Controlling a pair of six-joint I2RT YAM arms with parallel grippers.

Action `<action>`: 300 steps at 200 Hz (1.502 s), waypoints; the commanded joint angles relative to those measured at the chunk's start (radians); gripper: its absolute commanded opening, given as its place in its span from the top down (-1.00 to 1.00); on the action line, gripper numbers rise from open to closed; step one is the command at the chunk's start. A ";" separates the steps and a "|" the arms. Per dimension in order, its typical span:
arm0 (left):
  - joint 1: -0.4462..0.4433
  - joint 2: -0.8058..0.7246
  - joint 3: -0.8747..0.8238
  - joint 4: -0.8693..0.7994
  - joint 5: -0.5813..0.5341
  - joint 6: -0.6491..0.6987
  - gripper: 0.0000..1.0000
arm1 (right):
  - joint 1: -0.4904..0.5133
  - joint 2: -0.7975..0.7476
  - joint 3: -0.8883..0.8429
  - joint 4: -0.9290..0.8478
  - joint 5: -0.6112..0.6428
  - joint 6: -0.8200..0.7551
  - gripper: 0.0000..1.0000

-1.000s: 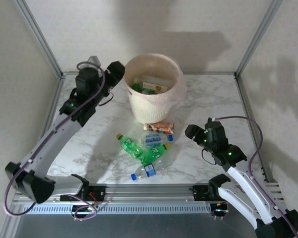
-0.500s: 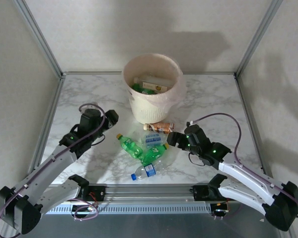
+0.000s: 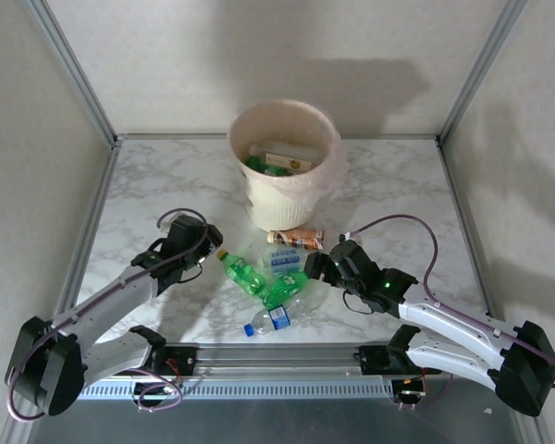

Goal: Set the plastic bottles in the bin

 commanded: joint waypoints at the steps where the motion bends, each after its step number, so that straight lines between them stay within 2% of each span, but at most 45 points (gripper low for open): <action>1: -0.009 0.053 -0.021 0.041 0.004 -0.050 -0.30 | 0.012 -0.014 -0.018 0.017 0.028 0.023 -0.73; 65: -0.019 0.151 -0.043 0.146 0.061 -0.099 -0.30 | 0.013 -0.010 -0.026 0.025 0.024 0.026 -0.73; 128: -0.032 0.207 -0.052 0.160 0.061 -0.106 -0.27 | 0.013 -0.015 -0.031 0.019 0.025 0.031 -0.72; 210: -0.049 0.269 -0.051 0.203 0.078 -0.114 -0.09 | 0.013 0.002 -0.018 0.027 0.013 0.020 -0.71; 300: -0.063 0.254 -0.040 0.185 0.067 -0.109 0.26 | 0.013 -0.010 -0.006 0.037 0.004 0.005 -0.67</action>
